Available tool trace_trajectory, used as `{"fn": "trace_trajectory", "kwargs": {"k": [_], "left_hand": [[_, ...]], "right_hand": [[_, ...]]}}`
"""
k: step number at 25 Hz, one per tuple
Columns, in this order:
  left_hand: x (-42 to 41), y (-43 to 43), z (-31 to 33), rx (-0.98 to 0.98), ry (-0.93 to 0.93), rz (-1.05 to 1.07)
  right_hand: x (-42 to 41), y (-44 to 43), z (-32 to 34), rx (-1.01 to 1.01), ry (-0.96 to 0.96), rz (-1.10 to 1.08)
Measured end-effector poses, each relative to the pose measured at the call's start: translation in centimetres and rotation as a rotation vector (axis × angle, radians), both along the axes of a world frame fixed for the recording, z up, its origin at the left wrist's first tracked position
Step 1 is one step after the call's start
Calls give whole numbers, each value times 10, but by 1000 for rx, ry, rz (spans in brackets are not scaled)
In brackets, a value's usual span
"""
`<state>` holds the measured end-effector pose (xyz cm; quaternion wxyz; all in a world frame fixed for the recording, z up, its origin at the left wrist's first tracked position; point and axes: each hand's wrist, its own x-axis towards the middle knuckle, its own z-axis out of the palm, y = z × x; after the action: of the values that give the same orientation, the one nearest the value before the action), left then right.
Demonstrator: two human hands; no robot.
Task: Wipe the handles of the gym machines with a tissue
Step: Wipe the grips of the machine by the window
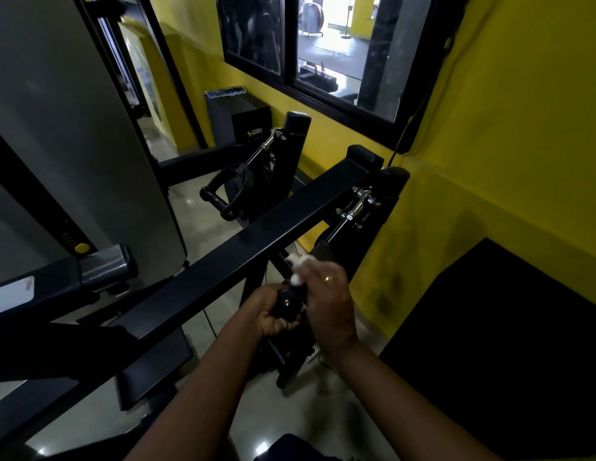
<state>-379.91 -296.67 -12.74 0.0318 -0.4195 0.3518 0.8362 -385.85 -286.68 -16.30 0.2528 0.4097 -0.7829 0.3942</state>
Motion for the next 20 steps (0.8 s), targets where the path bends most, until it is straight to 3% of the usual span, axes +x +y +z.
{"fn": "trace_trajectory", "kwargs": {"k": [2, 4, 8, 14, 18, 20], "left_hand": [[1, 3, 0, -23, 11, 13], [0, 7, 1, -36, 3, 36], [-3, 18, 1, -43, -12, 102], [-5, 24, 0, -74, 23, 159], [-7, 27, -4, -109, -20, 171], [-7, 30, -9, -96, -31, 194]], "right_hand": [[-3, 16, -2, 58, 183, 255], [-25, 18, 2, 57, 139, 290], [-52, -1, 13, -96, -513, -38], [-16, 24, -9, -78, -247, 149], [-47, 1, 16, -12, -454, 56], [-44, 4, 14, -7, -464, 35]]}}
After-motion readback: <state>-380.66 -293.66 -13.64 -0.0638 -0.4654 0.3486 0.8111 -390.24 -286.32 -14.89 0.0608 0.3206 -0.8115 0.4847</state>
